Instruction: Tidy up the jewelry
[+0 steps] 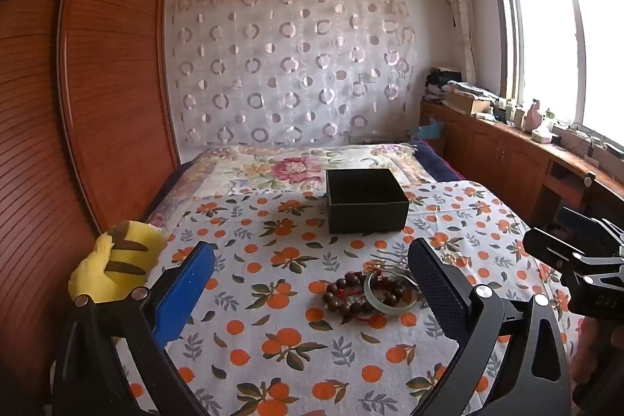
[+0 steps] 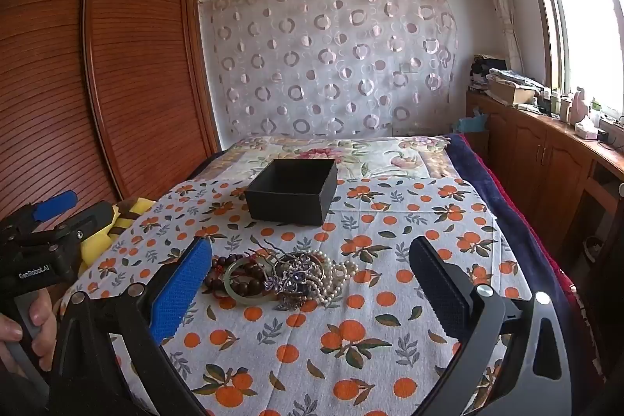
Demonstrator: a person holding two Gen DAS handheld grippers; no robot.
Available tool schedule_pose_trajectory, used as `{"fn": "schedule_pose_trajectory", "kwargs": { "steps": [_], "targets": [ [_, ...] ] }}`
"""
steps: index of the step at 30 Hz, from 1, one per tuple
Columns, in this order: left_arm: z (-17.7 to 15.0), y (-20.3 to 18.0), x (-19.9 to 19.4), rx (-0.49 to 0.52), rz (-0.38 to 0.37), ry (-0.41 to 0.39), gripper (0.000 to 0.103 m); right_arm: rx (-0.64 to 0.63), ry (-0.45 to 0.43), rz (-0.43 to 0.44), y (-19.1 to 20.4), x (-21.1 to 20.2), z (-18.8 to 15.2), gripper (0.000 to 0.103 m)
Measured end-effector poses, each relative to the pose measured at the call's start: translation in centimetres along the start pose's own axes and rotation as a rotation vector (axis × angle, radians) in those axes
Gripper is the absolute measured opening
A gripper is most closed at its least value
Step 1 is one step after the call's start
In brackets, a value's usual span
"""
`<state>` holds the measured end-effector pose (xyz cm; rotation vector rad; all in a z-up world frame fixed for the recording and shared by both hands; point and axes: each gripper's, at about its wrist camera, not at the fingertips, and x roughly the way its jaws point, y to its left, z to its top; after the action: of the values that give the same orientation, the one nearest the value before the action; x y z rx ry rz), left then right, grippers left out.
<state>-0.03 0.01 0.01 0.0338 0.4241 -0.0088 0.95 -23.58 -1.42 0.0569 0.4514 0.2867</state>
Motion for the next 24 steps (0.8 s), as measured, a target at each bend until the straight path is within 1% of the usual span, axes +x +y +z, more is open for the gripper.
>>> {"fn": "schedule_pose_trajectory", "kwargs": {
  "steps": [24],
  "targets": [
    [-0.01,-0.01,0.19,0.005,0.002,0.002,0.096,0.006,0.008,0.005,-0.06,0.00,-0.01,0.101]
  ]
}}
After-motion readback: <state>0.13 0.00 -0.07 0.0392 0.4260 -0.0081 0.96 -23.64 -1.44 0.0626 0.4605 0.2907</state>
